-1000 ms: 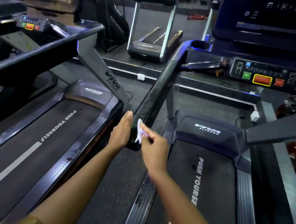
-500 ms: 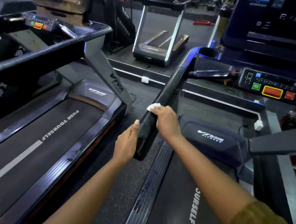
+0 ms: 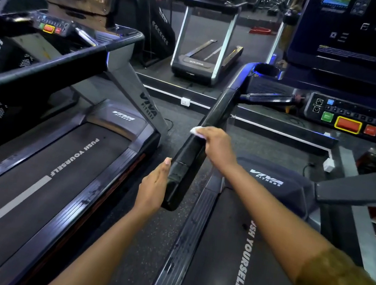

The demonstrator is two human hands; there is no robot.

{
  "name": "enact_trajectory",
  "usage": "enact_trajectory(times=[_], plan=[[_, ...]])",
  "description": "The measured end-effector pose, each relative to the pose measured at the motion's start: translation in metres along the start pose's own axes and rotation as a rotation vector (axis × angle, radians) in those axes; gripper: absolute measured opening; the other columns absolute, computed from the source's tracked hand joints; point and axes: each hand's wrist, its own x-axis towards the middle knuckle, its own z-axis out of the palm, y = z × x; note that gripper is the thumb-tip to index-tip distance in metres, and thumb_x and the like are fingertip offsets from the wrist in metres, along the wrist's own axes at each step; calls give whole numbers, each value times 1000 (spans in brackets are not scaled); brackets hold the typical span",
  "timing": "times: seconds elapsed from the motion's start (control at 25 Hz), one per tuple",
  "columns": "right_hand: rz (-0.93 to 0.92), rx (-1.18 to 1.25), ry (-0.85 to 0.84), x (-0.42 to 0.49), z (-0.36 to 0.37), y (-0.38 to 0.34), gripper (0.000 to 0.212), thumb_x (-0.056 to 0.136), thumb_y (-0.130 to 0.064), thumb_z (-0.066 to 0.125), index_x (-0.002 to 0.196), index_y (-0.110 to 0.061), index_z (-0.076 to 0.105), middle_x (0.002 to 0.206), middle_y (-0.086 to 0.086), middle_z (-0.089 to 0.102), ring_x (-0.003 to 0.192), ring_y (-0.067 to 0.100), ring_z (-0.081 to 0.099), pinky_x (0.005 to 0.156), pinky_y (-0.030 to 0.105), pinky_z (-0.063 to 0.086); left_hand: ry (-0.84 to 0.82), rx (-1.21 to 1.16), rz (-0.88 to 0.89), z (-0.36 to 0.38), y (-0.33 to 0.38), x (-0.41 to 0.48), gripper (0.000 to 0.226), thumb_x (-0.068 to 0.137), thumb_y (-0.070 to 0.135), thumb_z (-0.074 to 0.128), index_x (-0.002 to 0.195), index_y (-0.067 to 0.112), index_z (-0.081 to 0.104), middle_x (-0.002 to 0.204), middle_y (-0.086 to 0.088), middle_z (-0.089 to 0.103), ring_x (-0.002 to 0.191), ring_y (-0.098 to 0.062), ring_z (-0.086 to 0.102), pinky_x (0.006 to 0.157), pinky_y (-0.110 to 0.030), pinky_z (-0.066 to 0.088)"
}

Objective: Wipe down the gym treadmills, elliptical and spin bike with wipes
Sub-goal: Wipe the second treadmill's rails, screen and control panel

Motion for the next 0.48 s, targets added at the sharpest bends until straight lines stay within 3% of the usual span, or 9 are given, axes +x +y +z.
enact_trajectory(times=[0.12, 0.2, 0.32, 0.48], plan=[[8, -178, -141, 12, 16, 15, 45, 83, 6, 46, 119, -16, 64, 122, 4, 61, 98, 30, 53, 85, 33, 46, -7, -26, -4, 1, 2, -2, 80, 80, 69, 18, 143, 27, 42, 149, 4, 40, 140, -15, 32, 114, -35, 21], [-62, -185, -89, -9, 19, -1, 37, 86, -2, 45, 116, -12, 65, 114, 8, 63, 92, 30, 54, 79, 37, 50, -6, -23, -10, 1, 2, -1, 78, 81, 68, 17, 142, 28, 43, 147, 3, 43, 137, -14, 35, 110, -33, 25], [-249, -145, 36, -64, 22, -32, 41, 81, -11, 37, 106, -9, 69, 96, 7, 68, 76, 24, 58, 66, 29, 51, 1, -51, -27, 2, -1, 1, 79, 81, 78, 18, 134, 31, 53, 131, -2, 58, 120, -15, 50, 104, -32, 35], [-242, -62, 85, -110, 20, -51, 45, 78, -3, 38, 112, -6, 67, 103, 6, 68, 77, 23, 59, 67, 28, 55, -6, -126, -59, 1, -3, 5, 101, 58, 99, 16, 129, 39, 56, 128, -3, 62, 120, -19, 54, 108, -46, 37]])
